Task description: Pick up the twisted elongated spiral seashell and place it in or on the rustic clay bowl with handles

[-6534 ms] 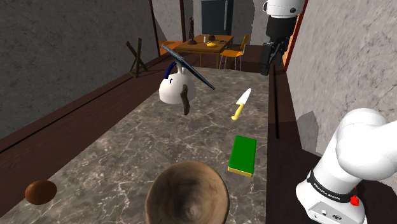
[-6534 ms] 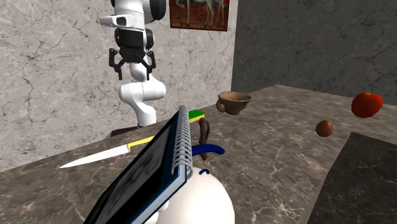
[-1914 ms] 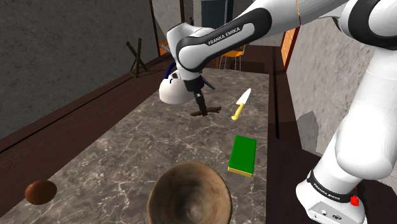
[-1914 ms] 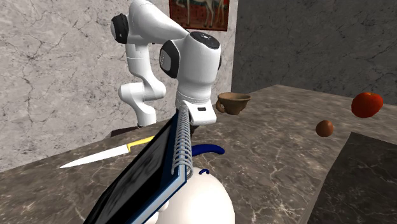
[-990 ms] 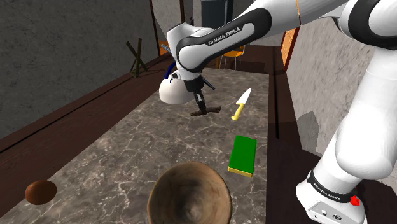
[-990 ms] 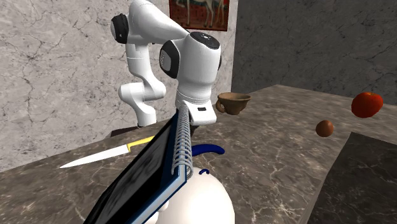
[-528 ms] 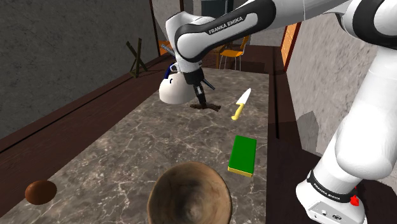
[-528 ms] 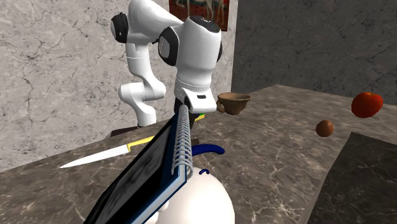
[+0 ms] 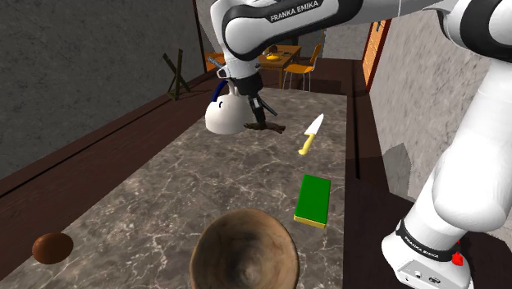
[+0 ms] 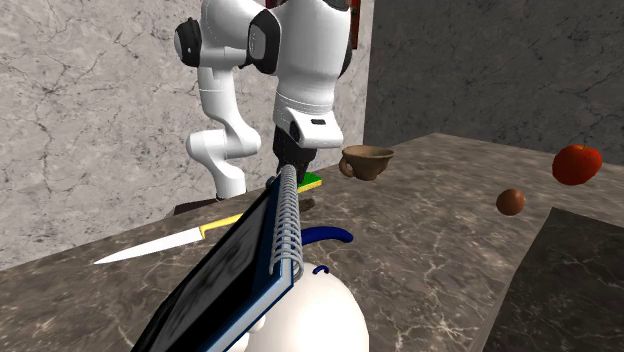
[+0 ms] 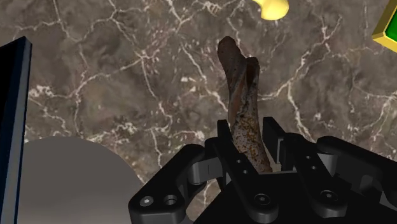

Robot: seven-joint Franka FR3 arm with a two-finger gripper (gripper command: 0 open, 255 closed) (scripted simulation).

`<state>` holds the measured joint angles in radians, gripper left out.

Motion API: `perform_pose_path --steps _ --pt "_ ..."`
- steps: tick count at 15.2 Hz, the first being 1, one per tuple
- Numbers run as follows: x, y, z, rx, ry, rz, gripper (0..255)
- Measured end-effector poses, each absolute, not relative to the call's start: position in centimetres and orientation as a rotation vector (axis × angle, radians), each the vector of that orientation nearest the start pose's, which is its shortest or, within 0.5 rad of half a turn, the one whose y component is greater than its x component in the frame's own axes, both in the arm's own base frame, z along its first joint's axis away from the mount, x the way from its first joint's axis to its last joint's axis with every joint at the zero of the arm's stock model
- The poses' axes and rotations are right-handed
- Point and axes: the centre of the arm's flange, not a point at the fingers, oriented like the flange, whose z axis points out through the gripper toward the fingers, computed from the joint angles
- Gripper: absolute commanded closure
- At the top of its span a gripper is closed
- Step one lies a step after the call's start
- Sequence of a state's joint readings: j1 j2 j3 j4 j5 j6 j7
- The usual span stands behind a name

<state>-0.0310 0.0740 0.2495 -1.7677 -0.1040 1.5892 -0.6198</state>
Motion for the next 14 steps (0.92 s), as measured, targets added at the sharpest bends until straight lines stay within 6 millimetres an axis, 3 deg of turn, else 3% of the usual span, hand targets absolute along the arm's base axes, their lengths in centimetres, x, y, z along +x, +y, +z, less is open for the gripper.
perform_pose_path --steps 14 --pt "54.6 10.6 56.8 -2.864 -1.305 0.414 255"
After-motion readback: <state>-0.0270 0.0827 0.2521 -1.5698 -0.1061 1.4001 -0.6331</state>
